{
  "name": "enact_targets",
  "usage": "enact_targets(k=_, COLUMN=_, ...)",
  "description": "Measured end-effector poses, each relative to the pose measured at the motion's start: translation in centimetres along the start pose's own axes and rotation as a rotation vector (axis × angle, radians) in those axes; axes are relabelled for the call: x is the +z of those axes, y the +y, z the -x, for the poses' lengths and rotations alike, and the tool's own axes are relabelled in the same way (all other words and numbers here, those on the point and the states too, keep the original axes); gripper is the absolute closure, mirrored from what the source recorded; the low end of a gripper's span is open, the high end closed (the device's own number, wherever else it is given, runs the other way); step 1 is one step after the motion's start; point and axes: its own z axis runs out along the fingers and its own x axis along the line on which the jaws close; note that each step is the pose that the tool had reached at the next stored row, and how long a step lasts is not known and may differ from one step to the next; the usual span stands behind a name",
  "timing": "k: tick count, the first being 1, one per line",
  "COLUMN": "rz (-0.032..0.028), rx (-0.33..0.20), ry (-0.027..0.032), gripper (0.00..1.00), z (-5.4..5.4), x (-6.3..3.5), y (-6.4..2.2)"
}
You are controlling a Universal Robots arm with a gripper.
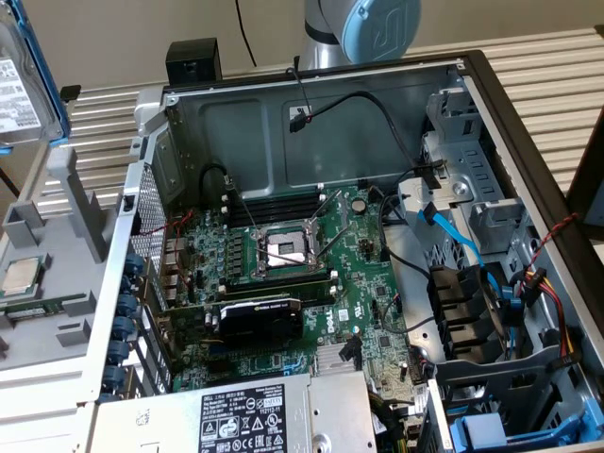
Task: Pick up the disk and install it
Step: 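Pick up the disk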
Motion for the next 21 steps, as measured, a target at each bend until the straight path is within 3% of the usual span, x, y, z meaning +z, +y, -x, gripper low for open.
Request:
enact_targets(k=3, rz=-0.001, rx=0.0, ry=-0.0018, gripper=0.63, z=0.0, x=-0.7, y=-0.52)
enact_targets(k=14, rz=-0.0018, rx=0.0, ry=-0.0191, gripper=0.63, z=0.0, x=-3.31, y=-2.72)
enact_targets(k=21, rz=-0.002, rx=0.0, ry=-0.0228, gripper=0.63, z=0.0, x=-5.5, y=-4.73)
